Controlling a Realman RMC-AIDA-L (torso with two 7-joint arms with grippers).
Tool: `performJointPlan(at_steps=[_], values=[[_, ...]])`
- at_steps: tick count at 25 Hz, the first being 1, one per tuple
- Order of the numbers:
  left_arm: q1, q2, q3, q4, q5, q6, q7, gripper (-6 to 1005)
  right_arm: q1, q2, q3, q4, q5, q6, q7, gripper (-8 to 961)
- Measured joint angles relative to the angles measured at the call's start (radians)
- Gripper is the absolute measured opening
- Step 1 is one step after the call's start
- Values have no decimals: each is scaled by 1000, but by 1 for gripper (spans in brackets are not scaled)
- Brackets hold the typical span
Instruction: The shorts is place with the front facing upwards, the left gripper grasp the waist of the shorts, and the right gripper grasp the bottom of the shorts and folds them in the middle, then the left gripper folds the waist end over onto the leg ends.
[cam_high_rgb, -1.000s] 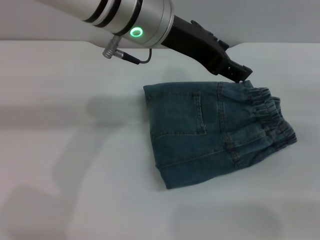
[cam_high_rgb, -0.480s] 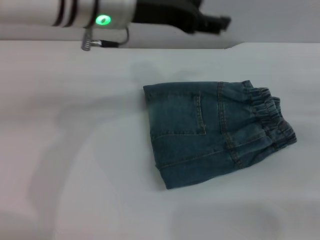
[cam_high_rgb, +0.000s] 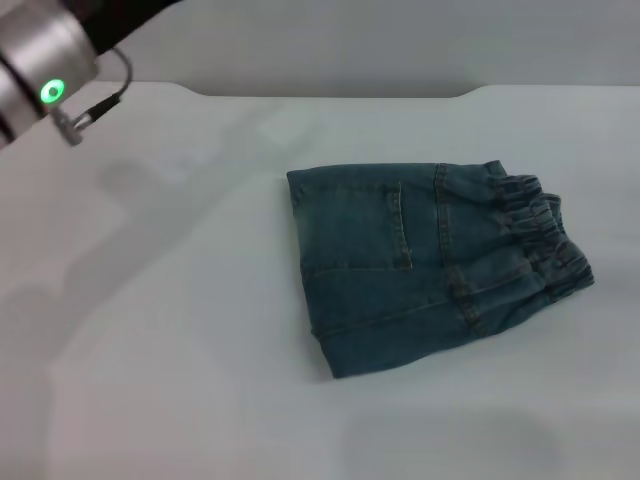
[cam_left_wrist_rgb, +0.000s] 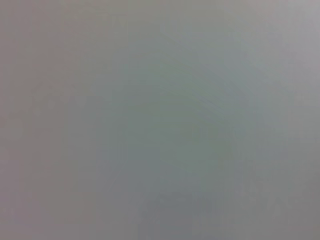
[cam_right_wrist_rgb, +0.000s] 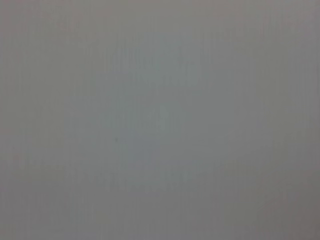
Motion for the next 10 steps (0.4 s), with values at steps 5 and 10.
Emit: performJointPlan(at_steps=[5, 10], values=[[27, -1, 0, -259, -440, 132, 359, 827, -6, 5, -7, 2, -20, 13, 0, -1], [20, -8, 19, -505, -731, 319, 640, 827, -6, 6, -14, 26, -26, 16, -1, -1]])
